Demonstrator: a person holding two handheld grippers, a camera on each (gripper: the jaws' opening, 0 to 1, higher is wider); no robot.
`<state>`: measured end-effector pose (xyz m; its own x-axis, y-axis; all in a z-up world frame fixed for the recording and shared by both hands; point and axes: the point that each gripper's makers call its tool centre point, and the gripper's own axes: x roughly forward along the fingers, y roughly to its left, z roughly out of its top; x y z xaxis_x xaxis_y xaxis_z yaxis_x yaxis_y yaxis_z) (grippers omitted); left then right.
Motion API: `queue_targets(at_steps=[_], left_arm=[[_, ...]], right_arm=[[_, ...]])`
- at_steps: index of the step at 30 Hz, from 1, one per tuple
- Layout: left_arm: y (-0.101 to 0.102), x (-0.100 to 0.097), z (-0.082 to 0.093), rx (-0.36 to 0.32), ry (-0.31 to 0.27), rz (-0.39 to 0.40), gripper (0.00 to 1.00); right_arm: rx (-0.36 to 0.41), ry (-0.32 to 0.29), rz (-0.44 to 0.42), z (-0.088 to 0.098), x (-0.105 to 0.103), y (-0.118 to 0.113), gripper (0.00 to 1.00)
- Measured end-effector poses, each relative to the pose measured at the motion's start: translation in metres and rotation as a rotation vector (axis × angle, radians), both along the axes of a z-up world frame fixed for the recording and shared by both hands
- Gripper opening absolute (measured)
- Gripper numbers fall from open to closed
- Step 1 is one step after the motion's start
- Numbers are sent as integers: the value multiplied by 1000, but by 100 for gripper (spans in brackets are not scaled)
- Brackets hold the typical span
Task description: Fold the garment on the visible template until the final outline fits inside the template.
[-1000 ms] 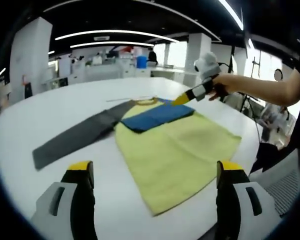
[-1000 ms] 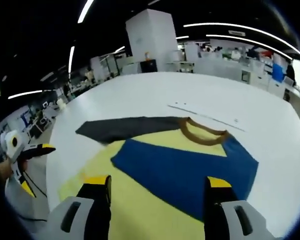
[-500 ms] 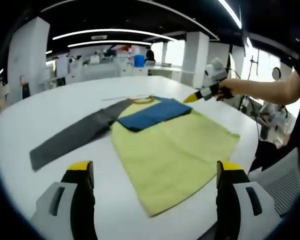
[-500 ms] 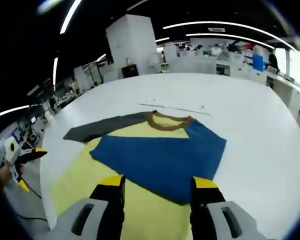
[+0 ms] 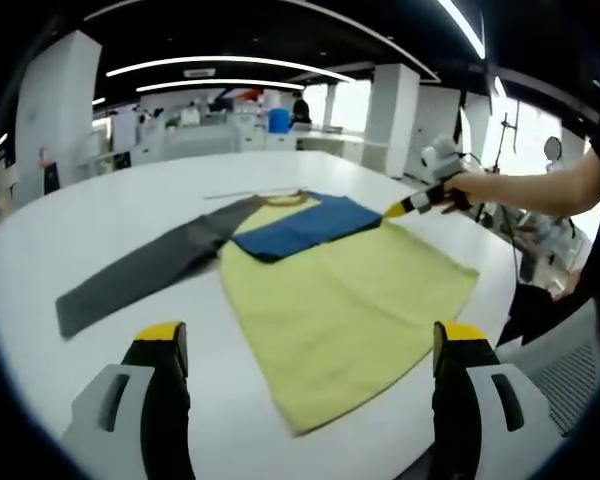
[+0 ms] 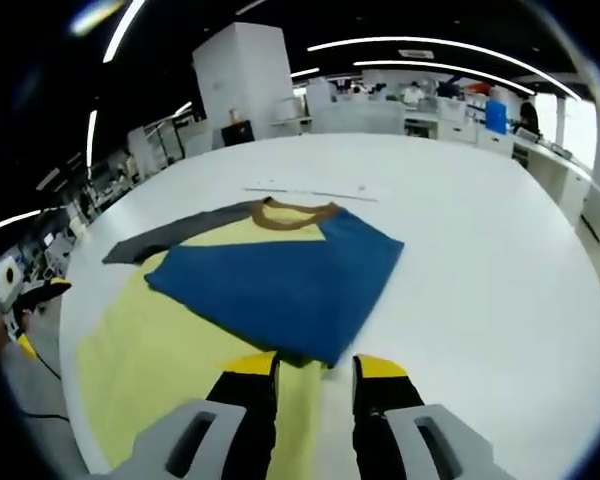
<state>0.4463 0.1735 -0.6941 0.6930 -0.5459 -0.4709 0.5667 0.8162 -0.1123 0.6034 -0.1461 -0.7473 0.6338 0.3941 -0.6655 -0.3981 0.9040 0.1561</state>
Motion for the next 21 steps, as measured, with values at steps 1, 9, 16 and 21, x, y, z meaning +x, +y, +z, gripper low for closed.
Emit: queue_targets(at_steps=[1, 9, 16, 21], left_arm=[[0, 0, 0, 0, 0, 0, 99], [3, 1, 0, -2, 0, 9, 99], [4, -1, -1, 0, 6, 11, 98], [7, -1, -3, 5, 11, 18, 98]], right_arm=[[-2, 5, -14, -1, 0, -4, 23], [-16, 19, -39, -9, -2, -16, 15], [-10, 19, -37, -13, 2, -13, 13], [-7, 19, -18, -16, 4, -6, 11]])
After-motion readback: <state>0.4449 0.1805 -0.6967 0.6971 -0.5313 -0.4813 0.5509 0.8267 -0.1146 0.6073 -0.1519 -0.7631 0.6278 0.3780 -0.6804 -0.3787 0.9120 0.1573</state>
